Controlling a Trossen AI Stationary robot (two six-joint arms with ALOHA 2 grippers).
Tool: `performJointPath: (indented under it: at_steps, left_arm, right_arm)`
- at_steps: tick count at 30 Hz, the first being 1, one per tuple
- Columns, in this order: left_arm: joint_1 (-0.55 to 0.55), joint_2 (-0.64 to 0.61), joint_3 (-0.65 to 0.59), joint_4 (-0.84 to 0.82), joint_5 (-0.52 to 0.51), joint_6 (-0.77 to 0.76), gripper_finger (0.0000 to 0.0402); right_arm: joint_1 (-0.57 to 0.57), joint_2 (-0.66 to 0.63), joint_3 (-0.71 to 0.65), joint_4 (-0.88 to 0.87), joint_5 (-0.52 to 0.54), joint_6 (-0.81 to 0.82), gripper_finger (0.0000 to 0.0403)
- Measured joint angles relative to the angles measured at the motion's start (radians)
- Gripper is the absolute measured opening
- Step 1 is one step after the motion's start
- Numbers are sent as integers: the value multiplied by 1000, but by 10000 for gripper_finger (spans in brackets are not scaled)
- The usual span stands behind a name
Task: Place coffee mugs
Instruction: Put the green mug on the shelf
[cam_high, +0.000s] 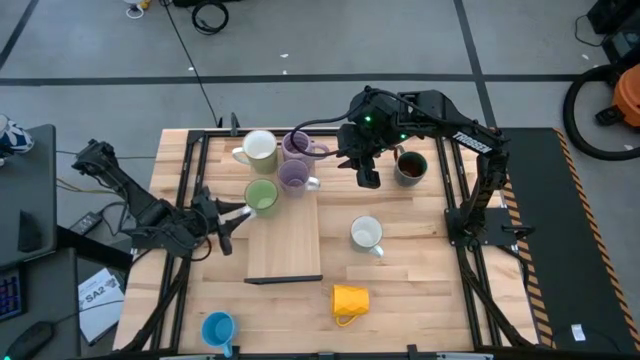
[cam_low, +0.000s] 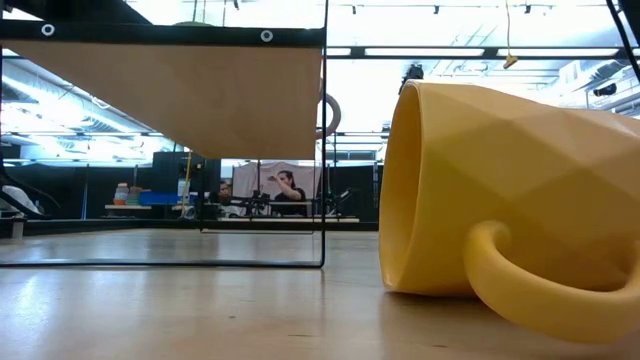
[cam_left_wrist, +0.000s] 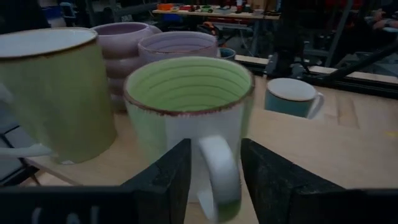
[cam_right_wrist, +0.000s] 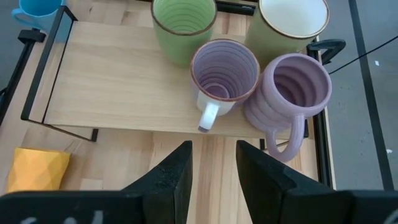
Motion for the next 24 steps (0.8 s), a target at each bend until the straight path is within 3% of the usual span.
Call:
performJointPath:
  at_steps: [13, 19, 24]
  left_arm:
    - [99, 0, 0, -8, 0, 8, 157]
    - [99, -21, 6, 15, 0, 121, 157]
    - [98, -22, 81, 18, 16, 207, 157]
  right_arm:
    - [0, 0, 0, 0, 0, 0, 129]
    - [0, 0, 0, -1, 0, 0, 129]
    - [0, 0, 0, -2, 0, 0, 129]
